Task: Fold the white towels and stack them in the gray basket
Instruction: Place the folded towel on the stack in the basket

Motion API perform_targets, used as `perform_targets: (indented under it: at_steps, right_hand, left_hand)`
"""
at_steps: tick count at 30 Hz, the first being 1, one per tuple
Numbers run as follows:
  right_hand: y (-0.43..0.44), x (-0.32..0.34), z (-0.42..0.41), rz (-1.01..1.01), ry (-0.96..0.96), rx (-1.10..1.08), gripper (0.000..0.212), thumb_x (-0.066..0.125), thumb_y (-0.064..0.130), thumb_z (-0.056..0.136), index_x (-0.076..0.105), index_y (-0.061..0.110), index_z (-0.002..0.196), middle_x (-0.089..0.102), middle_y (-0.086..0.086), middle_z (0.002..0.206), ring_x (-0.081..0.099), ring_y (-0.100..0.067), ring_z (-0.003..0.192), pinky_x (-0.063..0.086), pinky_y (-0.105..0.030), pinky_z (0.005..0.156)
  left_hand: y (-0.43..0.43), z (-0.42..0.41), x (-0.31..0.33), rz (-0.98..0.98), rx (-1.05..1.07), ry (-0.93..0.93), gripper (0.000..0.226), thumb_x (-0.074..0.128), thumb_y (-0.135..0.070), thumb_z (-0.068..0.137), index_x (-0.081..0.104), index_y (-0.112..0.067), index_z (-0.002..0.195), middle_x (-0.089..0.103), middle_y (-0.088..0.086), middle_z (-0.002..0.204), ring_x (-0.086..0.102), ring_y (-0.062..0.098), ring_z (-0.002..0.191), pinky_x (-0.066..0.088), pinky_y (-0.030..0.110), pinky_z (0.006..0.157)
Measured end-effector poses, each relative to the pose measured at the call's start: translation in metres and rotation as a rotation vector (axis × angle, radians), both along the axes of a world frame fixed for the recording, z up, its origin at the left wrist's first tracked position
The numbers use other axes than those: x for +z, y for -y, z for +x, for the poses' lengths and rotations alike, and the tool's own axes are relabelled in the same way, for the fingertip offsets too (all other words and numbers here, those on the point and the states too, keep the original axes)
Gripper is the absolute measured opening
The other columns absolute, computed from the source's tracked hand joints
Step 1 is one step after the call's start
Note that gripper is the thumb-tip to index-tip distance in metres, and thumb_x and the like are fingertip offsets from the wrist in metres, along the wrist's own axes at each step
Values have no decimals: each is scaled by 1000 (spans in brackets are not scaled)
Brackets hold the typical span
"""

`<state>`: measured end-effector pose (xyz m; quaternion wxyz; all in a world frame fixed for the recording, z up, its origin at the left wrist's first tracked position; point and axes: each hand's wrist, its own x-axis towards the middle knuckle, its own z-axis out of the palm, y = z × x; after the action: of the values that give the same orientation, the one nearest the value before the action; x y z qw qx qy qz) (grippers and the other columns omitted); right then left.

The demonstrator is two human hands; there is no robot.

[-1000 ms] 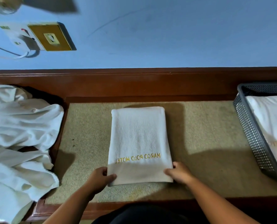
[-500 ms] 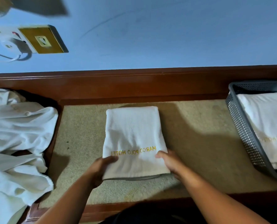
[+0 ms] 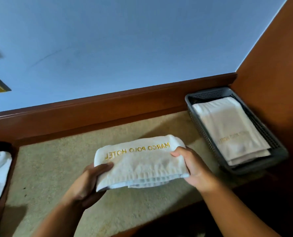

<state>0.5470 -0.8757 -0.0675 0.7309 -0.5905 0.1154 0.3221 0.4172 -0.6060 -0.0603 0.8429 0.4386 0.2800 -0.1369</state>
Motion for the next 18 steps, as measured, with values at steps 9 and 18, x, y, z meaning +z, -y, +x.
perform_targets:
  at_steps: [9, 18]
  right_hand:
    - [164, 119, 153, 112, 268, -279, 64, 80, 27, 61, 67, 1, 118, 69, -19, 105, 69, -31, 94, 58, -40, 81]
    - [333, 2, 241, -390, 42, -467, 70, 84, 44, 71, 63, 5, 126, 69, -15, 114, 66, -32, 98, 51, -47, 88]
  left_hand:
    - [167, 194, 120, 50, -80, 482, 37, 52, -3, 98, 55, 4, 134, 67, 23, 126, 68, 35, 112, 59, 41, 87]
    - [346, 279, 2, 2, -112, 45, 29, 57, -4, 99, 61, 1, 127, 73, 19, 114, 72, 35, 103, 61, 45, 86]
